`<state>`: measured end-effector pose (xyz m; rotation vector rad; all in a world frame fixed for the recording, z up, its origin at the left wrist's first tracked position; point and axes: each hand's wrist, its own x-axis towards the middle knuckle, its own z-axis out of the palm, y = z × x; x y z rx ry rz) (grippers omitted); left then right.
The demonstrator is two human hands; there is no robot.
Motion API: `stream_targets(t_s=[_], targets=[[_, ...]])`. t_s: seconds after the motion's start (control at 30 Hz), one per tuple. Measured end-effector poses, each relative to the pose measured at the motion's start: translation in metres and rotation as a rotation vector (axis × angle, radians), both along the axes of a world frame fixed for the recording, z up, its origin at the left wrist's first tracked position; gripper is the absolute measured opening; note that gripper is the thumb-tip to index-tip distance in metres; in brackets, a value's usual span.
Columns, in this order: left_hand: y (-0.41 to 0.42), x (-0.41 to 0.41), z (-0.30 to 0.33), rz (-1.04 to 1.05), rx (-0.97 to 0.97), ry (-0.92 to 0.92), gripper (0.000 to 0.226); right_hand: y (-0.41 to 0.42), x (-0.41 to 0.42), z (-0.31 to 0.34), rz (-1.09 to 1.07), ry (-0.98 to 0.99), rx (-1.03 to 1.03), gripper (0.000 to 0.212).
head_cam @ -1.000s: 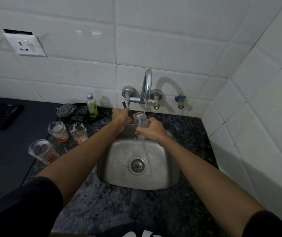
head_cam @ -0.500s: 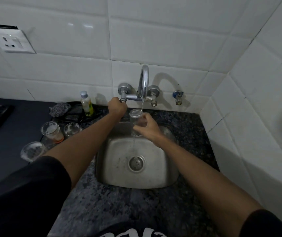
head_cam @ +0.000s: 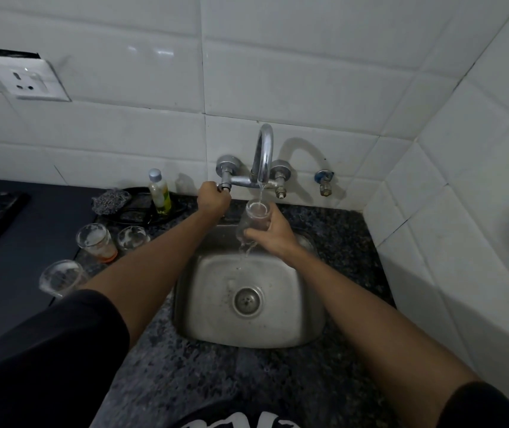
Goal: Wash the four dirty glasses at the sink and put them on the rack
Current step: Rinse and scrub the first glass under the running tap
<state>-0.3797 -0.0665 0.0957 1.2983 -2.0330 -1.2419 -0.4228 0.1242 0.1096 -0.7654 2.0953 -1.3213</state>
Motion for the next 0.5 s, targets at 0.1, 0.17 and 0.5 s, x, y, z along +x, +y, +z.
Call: stream_targets(t_s=[0.1,0.17,0.5], targets=[[0.004,0.002,0.002,-0.04,-0.098,-0.048,0.03,0.001,0.0,0.002,0.012,0.013,0.005,0.065],[0.009,0.003,0.007,-0.08,-0.181,-0.112,0.023,0.002,0.0,0.003,0.017,0.024,-0.001,0.063],[0.022,0.002,0.017,-0.159,-0.338,-0.252,0.015,0.004,-0.003,0.002,0.026,0.054,0.011,0.064]])
